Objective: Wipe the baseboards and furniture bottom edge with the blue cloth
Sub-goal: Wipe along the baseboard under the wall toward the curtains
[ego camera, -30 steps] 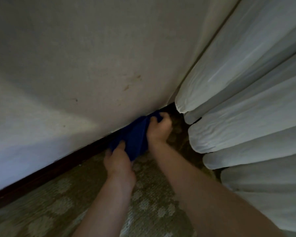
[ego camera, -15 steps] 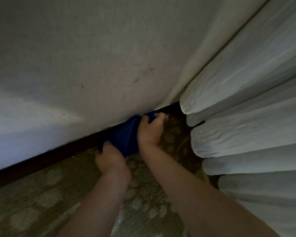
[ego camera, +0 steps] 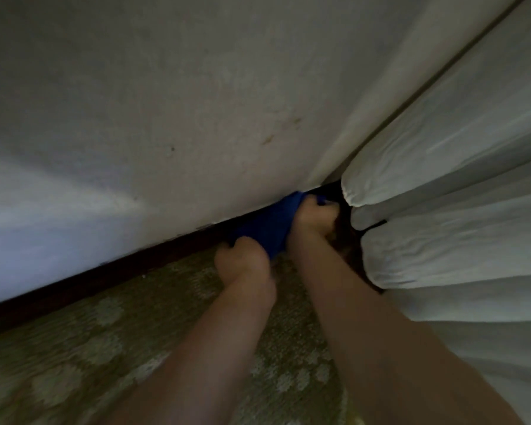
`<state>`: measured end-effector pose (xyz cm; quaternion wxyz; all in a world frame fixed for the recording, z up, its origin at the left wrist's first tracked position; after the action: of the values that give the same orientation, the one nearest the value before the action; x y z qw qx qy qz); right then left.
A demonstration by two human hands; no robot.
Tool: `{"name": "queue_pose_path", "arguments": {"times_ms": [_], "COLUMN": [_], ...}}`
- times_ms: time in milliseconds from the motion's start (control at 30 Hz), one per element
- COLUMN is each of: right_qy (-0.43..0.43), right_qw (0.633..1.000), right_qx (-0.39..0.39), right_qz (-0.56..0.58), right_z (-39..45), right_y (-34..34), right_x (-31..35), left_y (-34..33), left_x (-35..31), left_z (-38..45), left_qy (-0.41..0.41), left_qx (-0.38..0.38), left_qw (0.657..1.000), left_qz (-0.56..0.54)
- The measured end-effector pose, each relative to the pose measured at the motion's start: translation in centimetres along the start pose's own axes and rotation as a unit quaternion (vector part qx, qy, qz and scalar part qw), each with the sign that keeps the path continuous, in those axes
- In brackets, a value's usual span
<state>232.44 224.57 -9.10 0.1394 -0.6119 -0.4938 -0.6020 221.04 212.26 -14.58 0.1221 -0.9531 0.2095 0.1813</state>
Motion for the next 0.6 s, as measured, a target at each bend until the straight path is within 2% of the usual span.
{"name": "queue_pose_path", "arguments": {"times_ms": [33, 133, 267, 333, 433, 500, 600], "right_qy": [0.017, 0.036, 0.046, -0.003, -0.130, -0.159, -0.174], "right_qw": [1.000, 0.996, 0.979, 0.958, 0.911, 0.912, 0.933], "right_qx": [0.002, 0.084, 0.184, 0.276, 0.391, 0.378, 0.300], "right_qz": [-0.003, -0.020, -0.077, -0.071, -0.021, 0.012, 0.097], "right_z": [-1.6, -7.8, -13.9, -15.9, -16.7, -15.3, -11.1], "right_y": [-0.2, -2.2, -3.8, -4.6, -5.2, -4.2, -2.8], "right_x": [-0.4, -1.9, -3.7, -5.5, -8.4, -8.6, -7.1], "left_y": [2.0, 8.4, 14.0, 15.8, 16.4, 15.3, 11.5], "left_x": [-0.3, -2.1, -3.9, -4.1, -3.2, -2.8, -2.4], "left_z": [0.1, -1.5, -1.9, -1.8, -0.8, -1.1, -1.8], "left_qy": [-0.037, -0.152, -0.277, -0.300, -0.268, -0.256, -0.246], "left_qx": [-0.045, -0.160, -0.222, -0.236, -0.217, -0.180, -0.107], "left_qw": [0.998, 0.972, 0.927, 0.917, 0.934, 0.948, 0.962], "left_qz": [-0.011, -0.075, -0.125, -0.119, -0.091, -0.058, -0.040]}}
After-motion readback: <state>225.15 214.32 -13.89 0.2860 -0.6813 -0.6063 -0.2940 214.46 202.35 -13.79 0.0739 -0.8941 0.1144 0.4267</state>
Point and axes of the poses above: each hand's wrist, its own z-axis towards the middle knuckle, its own y-axis out of the back of the hand, x = y × z, the point moved 8 cm from there along z, towards the middle knuckle, and after that the axes turned 2 degrees about z, right-handed, at the moved point
